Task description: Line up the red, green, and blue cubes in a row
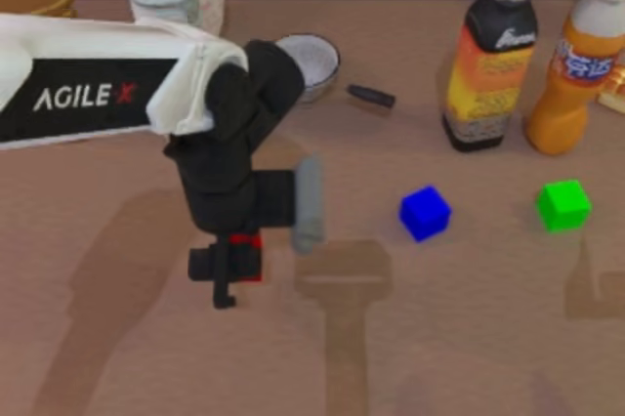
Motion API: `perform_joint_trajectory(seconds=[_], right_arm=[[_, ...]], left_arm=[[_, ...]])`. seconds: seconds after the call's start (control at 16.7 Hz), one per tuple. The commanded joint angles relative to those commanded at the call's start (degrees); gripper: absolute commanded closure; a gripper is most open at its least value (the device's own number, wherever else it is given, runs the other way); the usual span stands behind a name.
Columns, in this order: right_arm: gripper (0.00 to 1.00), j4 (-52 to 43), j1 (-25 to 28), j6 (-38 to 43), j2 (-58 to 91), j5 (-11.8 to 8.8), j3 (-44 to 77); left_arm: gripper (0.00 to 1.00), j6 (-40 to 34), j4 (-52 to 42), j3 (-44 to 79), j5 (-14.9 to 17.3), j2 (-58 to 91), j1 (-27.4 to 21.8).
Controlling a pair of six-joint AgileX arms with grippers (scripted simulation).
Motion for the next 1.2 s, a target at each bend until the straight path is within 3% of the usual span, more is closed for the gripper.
perform_joint_trajectory(seconds=[0.18, 0.48, 1.2], right_arm=[[0.00, 0.0, 0.0, 0.0, 0.0, 0.0, 0.0], [0.00, 0.0, 0.0, 0.0, 0.0, 0.0, 0.0], [0.00, 0.0, 0.0, 0.0, 0.0, 0.0, 0.0]], left_arm=[[1.00, 0.0, 5.4, -2.7, 0.0, 2.4, -0.4], [1.00, 0.0, 6.3, -3.1, -0.1, 2.8, -0.5], [0.10, 0.0, 6.3, -3.1, -0.1, 2.8, -0.5]])
